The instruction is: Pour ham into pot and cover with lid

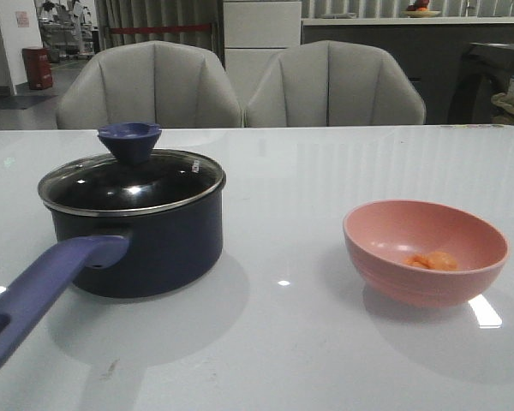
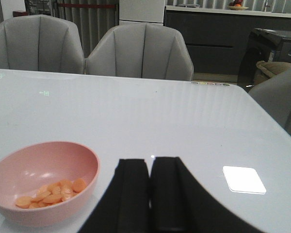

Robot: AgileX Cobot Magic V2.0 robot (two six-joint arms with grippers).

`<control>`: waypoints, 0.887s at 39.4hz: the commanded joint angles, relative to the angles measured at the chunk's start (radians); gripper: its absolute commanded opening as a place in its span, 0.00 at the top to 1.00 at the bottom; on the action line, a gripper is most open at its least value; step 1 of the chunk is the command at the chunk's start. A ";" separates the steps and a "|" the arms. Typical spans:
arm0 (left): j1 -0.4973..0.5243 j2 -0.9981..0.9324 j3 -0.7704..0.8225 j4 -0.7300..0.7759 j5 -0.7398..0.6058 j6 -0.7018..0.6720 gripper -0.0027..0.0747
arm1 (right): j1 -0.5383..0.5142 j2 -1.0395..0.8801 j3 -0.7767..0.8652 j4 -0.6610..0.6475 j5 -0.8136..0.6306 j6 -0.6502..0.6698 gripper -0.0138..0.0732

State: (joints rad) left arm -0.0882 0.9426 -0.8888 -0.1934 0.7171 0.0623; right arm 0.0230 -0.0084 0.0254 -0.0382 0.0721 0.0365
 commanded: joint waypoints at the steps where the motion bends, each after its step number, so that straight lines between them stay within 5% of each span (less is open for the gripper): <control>1: 0.001 0.091 -0.105 -0.038 0.000 -0.005 0.13 | -0.004 -0.019 0.011 -0.009 -0.083 0.001 0.68; 11: -0.042 0.349 -0.311 -0.064 0.154 -0.007 0.13 | -0.004 -0.020 0.011 -0.009 -0.083 0.001 0.68; 24: -0.234 0.574 -0.505 0.126 0.185 -0.247 0.17 | -0.004 -0.020 0.011 -0.009 -0.083 0.001 0.68; 35: -0.318 0.740 -0.680 0.130 0.264 -0.343 0.17 | -0.004 -0.020 0.011 -0.009 -0.083 0.001 0.68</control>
State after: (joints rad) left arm -0.3930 1.6801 -1.4950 -0.0612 0.9797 -0.2394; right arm 0.0230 -0.0084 0.0254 -0.0382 0.0721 0.0365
